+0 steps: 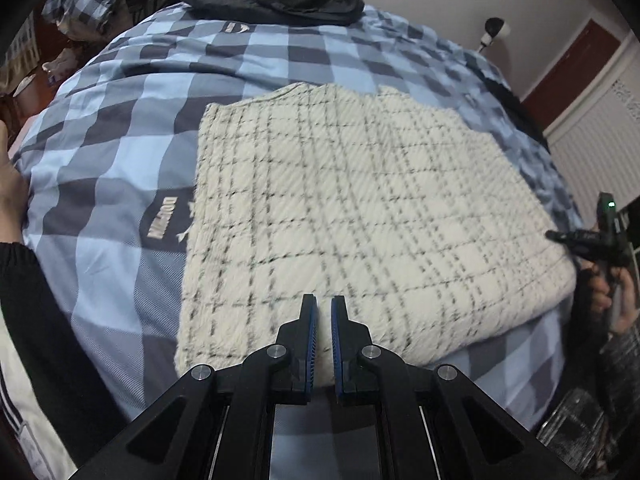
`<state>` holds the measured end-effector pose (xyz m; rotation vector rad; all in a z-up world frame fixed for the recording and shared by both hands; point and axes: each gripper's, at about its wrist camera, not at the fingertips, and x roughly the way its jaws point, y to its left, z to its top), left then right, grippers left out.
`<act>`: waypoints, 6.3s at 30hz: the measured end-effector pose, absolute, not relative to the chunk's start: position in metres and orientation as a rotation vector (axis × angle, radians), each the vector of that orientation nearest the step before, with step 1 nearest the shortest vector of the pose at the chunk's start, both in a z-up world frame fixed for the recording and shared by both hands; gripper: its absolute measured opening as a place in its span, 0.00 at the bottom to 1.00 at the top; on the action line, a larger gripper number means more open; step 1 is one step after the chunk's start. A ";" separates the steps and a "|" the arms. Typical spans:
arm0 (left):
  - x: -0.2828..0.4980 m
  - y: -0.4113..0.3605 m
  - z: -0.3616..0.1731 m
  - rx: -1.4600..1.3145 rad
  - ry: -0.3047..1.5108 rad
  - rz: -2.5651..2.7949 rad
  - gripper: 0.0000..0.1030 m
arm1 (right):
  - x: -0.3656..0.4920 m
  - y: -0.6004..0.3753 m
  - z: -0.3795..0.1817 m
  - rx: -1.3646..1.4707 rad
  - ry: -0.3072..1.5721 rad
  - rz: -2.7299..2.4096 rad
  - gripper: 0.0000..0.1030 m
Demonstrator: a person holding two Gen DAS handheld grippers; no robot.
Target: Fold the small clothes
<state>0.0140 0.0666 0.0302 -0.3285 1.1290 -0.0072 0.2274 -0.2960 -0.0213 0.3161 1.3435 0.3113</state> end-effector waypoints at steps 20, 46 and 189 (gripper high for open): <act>0.010 0.078 0.029 -0.309 1.138 0.045 0.05 | 0.121 -0.382 -0.029 0.741 1.269 0.057 0.26; 0.036 0.101 -0.029 -0.317 1.114 0.088 0.06 | 0.231 -0.276 -0.030 0.047 1.245 0.012 0.75; 0.173 0.125 -0.023 -0.004 1.152 0.362 0.06 | 0.234 -0.337 -0.060 0.074 1.346 -0.082 0.85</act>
